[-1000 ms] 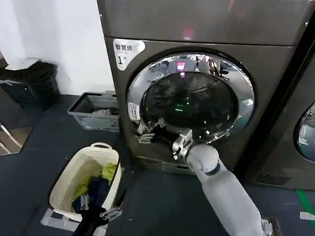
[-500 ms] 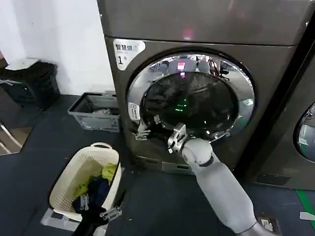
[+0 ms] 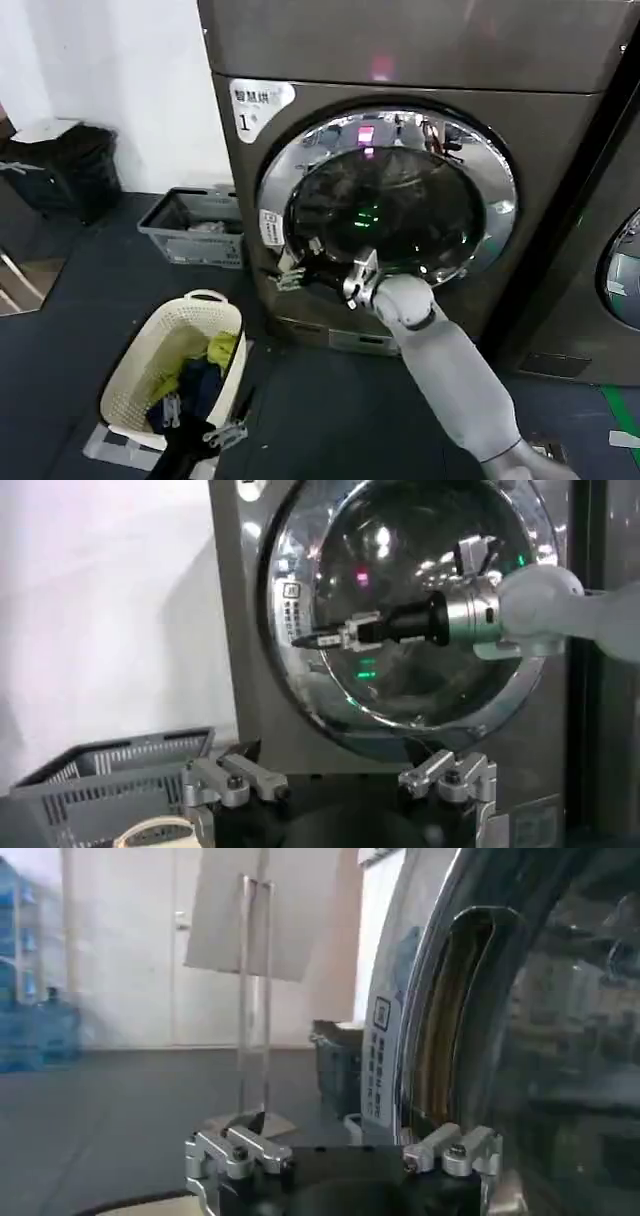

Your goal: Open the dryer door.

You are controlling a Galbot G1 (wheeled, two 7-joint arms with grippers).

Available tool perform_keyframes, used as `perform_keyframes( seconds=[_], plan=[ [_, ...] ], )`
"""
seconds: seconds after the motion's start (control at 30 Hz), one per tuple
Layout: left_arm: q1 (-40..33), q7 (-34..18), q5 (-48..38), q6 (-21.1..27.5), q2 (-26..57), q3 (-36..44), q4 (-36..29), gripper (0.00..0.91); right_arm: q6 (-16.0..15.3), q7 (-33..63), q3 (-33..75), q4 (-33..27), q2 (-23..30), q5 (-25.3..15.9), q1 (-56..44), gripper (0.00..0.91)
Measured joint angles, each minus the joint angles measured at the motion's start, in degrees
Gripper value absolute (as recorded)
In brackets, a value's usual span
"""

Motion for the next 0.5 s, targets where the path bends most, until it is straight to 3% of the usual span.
perform_keyframes(
  seconds=[0.5],
  plan=[
    [-1.7, -0.61, -2.12, 2.56, 1.24, -3.28, -0.09, 0.907, 0.91, -9.79, 1.82, 4.96, -3.86, 1.76, -4.58, 0.907]
  ],
)
